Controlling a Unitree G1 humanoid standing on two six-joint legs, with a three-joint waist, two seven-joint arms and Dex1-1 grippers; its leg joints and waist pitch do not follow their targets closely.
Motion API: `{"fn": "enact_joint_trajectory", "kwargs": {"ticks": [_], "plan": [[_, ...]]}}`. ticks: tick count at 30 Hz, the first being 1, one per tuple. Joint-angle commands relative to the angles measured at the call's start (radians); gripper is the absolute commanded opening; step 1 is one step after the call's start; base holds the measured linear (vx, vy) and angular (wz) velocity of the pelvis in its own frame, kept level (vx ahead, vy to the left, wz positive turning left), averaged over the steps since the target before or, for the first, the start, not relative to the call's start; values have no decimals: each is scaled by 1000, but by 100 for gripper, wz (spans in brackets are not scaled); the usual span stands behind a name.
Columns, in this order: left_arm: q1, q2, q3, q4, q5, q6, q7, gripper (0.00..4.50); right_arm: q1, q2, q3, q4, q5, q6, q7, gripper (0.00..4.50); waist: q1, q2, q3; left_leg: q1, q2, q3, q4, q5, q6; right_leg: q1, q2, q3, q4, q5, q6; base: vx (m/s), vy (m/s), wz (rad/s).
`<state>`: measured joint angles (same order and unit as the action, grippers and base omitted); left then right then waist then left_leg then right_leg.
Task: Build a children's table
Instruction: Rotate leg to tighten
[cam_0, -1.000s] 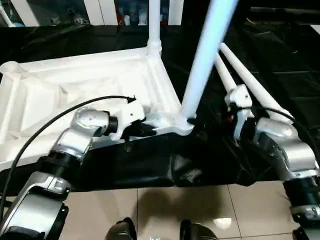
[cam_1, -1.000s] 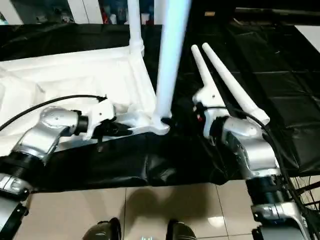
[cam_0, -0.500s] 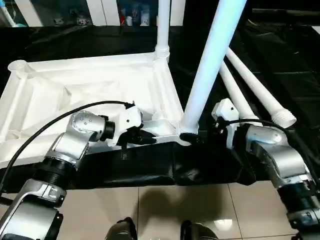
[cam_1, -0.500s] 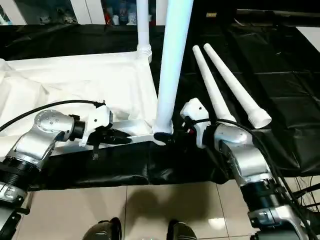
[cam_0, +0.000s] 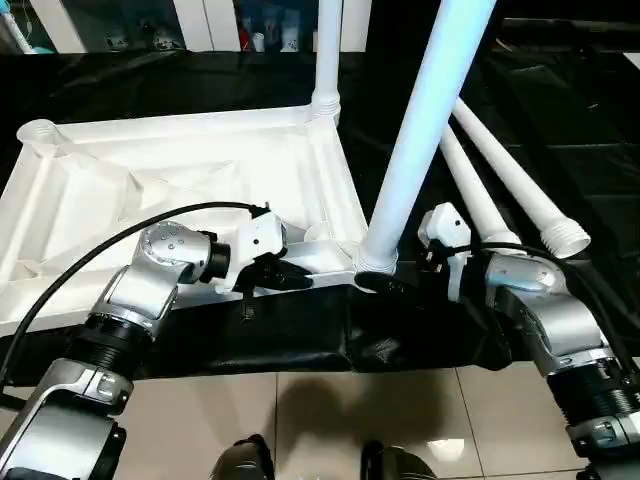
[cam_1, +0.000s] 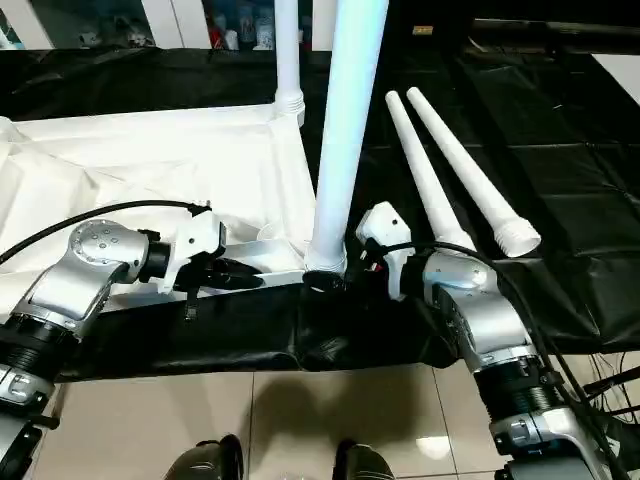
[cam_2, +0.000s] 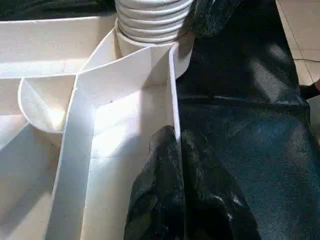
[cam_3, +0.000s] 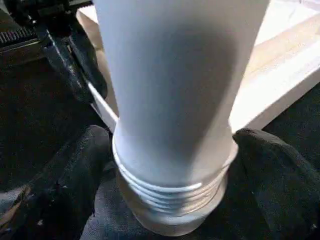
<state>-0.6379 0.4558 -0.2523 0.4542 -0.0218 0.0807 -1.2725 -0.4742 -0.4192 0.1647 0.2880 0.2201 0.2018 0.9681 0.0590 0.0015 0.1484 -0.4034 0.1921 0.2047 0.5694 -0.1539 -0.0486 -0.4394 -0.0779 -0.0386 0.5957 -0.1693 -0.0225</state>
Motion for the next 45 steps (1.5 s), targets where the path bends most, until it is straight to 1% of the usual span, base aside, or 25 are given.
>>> {"fn": "enact_joint_trajectory", "kwargs": {"ticks": [1,2,3,5,6,8,14,18,21,26,29,30,31,33,34,36,37,38,39,40,41,42,43,44,45], "plan": [[-2,-20,13,-66,-62,-22,-21,0,-15,3,0,11,-4,-17,9,403,-2,-10,-82,29,36,-11,-48,-67,145,65,-53,39,-36,11,-273,0,0,0],[-2,-20,12,-66,-60,-22,-21,0,-18,6,0,19,-3,-25,10,403,-2,-10,-83,30,36,-11,-47,-64,148,65,-53,38,-35,18,-275,0,0,0],[-1,-19,11,-66,-58,-22,-21,0,-21,8,2,30,-4,-35,13,391,-2,-10,-83,29,35,-11,-47,-63,149,65,-53,38,-35,17,-277,0,0,0],[0,-19,10,-68,-57,-23,-21,0,-23,12,2,40,-5,-47,13,391,-2,-10,-85,29,35,-11,-46,-57,151,66,-53,38,-33,23,-281,0,0,0],[1,-19,10,-69,-57,-23,-21,0,-24,14,2,43,-5,-51,12,361,-1,-10,-85,29,36,-11,-45,-54,153,66,-52,38,-32,29,-280,0,0,0],[3,-18,10,-70,-56,-22,-20,0,-24,16,0,46,-6,-55,14,356,-1,-10,-87,30,35,-11,-44,-47,156,67,-52,38,-31,42,-283,0,0,0],[7,-18,9,-73,-55,-21,-17,0,-29,20,4,73,-18,-79,21,288,-1,-11,-88,28,35,-11,-42,-45,162,68,-53,37,-29,42,-286,0,0,0],[7,-19,8,-72,-54,-21,-16,0,-30,20,11,86,-27,-93,27,276,-1,-12,-87,28,34,-11,-42,-55,158,67,-52,38,-31,22,-282,0,0,0],[8,-18,8,-71,-53,-22,-15,0,-32,22,16,98,-32,-104,28,274,-2,-12,-87,28,35,-11,-42,-58,156,67,-52,37,-31,13,-281,0,0,0],[9,-18,8,-70,-50,-22,-12,0,-29,28,18,103,-33,-103,23,273,-3,-11,-85,28,34,-11,-43,-68,152,66,-52,38,-32,-1,-278,0,0,0],[-7,-33,9,-31,-13,10,61,0,-17,67,-5,127,-36,-61,-66,273,-5,-11,-84,29,35,-11,-43,-67,150,64,-52,39,-33,-5,-280,0,0,0],[-17,-44,13,-8,-1,16,94,0,-14,89,-17,144,-41,-48,-120,273,-8,-13,-82,28,34,-12,-44,-72,145,63,-53,39,-36,-18,-279,0,0,0],[-21,-50,15,2,3,20,108,0,-13,100,-24,152,-43,-42,-146,273,-9,-12,-82,29,33,-12,-45,-83,135,63,-54,39,-39,-42,-275,0,0,0],[-36,-77,24,32,8,37,155,0,-11,141,-45,181,-48,-26,-238,273,-12,-14,-80,29,32,-12,-46,-95,124,63,-53,40,-42,-63,-270,0,0,0],[-36,-78,24,32,8,38,157,0,-11,142,-46,182,-48,-26,-241,273,-13,-14,-79,29,31,-12,-48,-109,115,62,-54,41,-44,-85,-265,0,0,0],[-57,-115,26,62,25,64,226,0,-15,198,-72,218,-59,-17,-353,273,-18,-14,-73,30,31,-14,-52,-144,91,59,-56,41,-53,-150,-247,0,0,0],[-69,-136,26,79,34,78,263,0,-20,227,-84,239,-65,-13,-413,273,-19,-13,-74,30,31,-15,-52,-155,86,59,-56,41,-54,-167,-243,0,0,0],[-81,-157,26,96,43,90,300,0,-28,256,-97,262,-71,-10,-476,273,-20,-14,-73,32,30,-15,-54,-166,75,58,-56,41,-58,-193,-234,0,0,0],[-88,-168,29,105,46,98,322,0,-34,268,-102,275,-72,-11,-504,273,-22,-13,-73,31,29,-14,-52,-167,73,55,-57,42,-58,-198,-232,0,0,0],[-104,-194,35,127,53,117,372,0,-48,295,-115,304,-77,-13,-566,273,-25,-12,-71,31,30,-15,-56,-174,60,54,-55,42,-60,-215,-227,0,0,0],[-133,-240,47,167,65,148,467,0,-78,342,-140,358,-77,-15,-673,272,-27,-11,-71,33,28,-15,-56,-183,50,53,-56,42,-63,-237,-222,0,0,0],[-153,-271,50,198,80,162,531,0,-103,377,-160,399,-74,-25,-746,272,-28,-12,-69,35,28,-15,-57,-195,39,52,-55,42,-67,-255,-216,0,0,0],[-153,-271,50,198,80,162,531,0,-103,377,-160,399,-74,-25,-746,272,-27,-12,-69,36,27,-16,-58,-200,35,51,-56,41,-69,-267,-212,0,0,0],[-153,-271,50,198,80,162,531,0,-103,377,-160,399,-74,-25,-746,272,-25,-13,-69,34,25,-17,-58,-206,37,55,-57,40,-70,-272,-204,0,0,0],[-161,-283,48,211,87,165,554,0,-113,392,-170,415,-72,-31,-777,272,-24,-14,-68,32,26,-17,-59,-206,42,55,-57,41,-71,-267,-198,0,0,0]]}}
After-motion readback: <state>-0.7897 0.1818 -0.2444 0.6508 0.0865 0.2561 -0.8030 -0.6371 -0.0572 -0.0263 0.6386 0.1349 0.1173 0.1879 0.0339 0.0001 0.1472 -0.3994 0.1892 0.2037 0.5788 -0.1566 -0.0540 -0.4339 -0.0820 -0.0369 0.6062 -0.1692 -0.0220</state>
